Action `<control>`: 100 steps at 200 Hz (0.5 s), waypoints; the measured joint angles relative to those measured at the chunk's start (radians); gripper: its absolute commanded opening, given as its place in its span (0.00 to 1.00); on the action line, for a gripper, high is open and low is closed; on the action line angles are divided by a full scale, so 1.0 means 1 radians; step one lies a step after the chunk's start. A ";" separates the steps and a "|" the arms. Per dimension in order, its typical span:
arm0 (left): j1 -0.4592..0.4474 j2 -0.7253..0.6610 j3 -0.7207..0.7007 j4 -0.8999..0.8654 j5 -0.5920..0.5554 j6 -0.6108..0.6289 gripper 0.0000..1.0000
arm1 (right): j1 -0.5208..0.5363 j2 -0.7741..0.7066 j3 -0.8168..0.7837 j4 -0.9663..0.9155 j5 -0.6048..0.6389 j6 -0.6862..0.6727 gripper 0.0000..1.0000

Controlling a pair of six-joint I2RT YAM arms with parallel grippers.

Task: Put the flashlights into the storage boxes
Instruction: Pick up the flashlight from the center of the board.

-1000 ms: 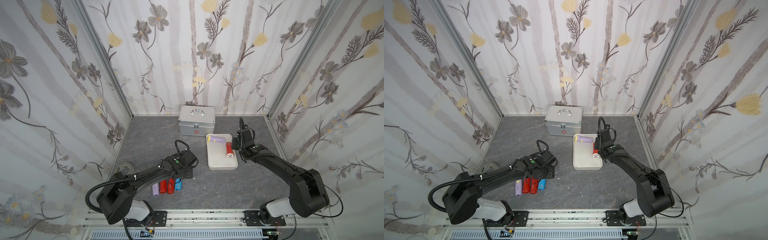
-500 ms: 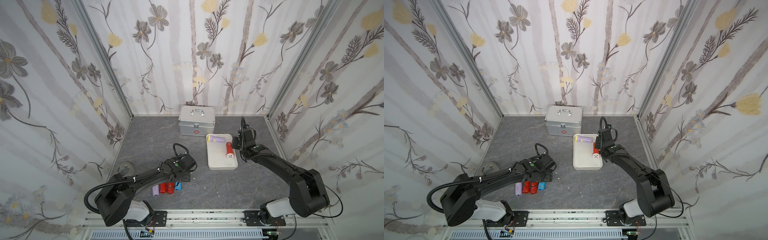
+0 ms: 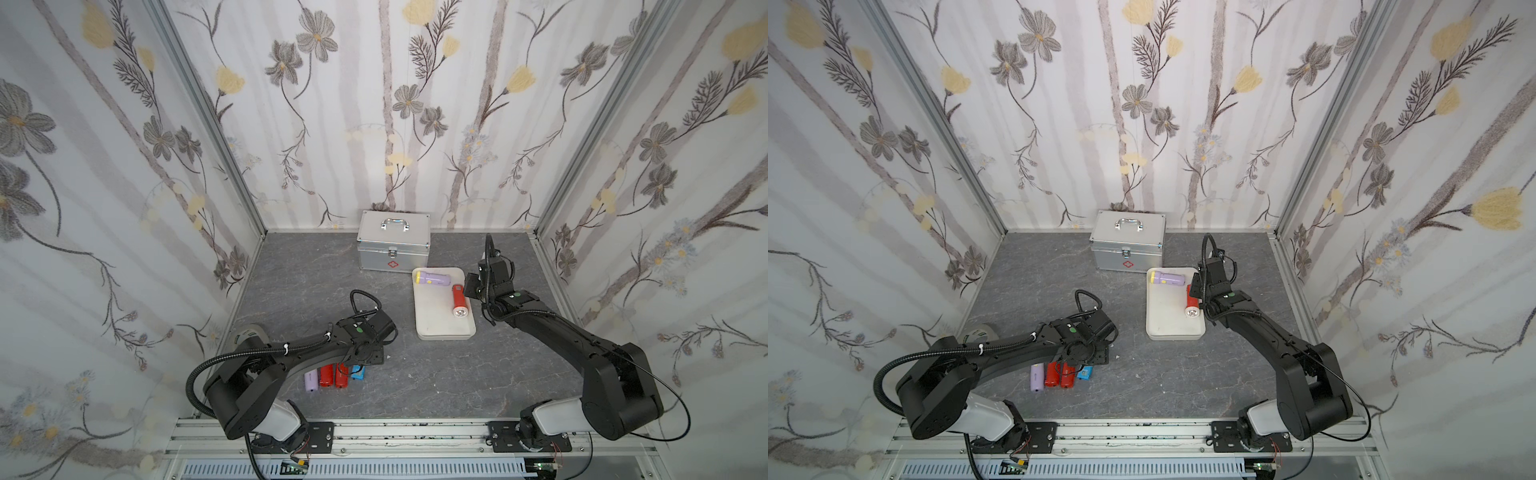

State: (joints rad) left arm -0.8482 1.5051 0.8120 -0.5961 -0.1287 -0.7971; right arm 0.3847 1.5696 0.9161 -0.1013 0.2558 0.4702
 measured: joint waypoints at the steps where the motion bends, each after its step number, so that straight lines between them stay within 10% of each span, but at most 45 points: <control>1: 0.000 0.003 0.001 0.001 0.000 0.000 0.69 | 0.000 0.000 0.000 0.000 0.000 0.000 0.54; 100: -0.002 0.084 0.075 0.009 0.005 -0.007 0.25 | -0.048 -0.039 -0.040 0.012 -0.001 -0.001 0.53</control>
State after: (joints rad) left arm -0.8501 1.5894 0.8867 -0.5873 -0.1234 -0.8040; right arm 0.3370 1.5303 0.8764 -0.0895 0.2550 0.4694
